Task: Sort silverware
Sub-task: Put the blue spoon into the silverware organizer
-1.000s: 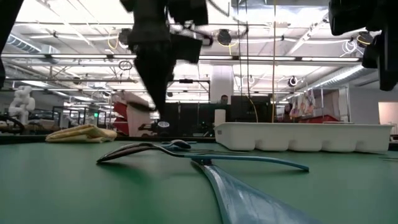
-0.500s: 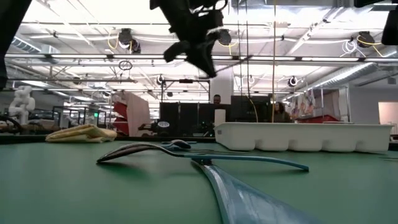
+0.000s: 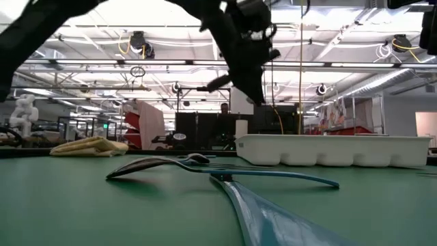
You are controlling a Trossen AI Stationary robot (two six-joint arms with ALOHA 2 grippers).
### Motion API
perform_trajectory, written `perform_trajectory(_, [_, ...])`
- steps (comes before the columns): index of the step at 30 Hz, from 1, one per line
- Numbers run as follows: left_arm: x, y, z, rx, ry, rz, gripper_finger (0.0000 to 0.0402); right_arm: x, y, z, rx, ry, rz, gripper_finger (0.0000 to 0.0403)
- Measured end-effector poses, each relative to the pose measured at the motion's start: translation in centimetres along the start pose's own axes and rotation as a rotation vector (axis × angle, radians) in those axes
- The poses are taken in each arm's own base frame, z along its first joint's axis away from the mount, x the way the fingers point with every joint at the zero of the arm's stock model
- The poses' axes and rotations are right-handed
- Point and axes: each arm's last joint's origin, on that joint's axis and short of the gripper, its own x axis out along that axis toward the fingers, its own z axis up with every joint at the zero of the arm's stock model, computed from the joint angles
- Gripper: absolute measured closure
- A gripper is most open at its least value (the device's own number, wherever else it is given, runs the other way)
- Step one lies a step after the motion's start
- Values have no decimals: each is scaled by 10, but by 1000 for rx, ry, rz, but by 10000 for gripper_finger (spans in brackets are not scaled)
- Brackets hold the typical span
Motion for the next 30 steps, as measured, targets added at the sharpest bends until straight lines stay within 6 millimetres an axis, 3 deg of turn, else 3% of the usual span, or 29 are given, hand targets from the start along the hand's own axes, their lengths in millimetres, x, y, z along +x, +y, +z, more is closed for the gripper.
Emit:
perform_trajectory(8, [43,-7,-3,295,5,-47,399,0,0,1,42,-48,-9,319])
perform_trajectory(13, [54,-3,-3,218,11,6,399,0,0,2,58,-54,-10,319])
perform_trajectory(20, [54,-4,-2,134,-23,4,399,0,-1,3,53,-122,-22,319])
perform_trajectory(30, [77,-5,10,9,-85,47,400,0,-2,3,43,-127,-36,319])
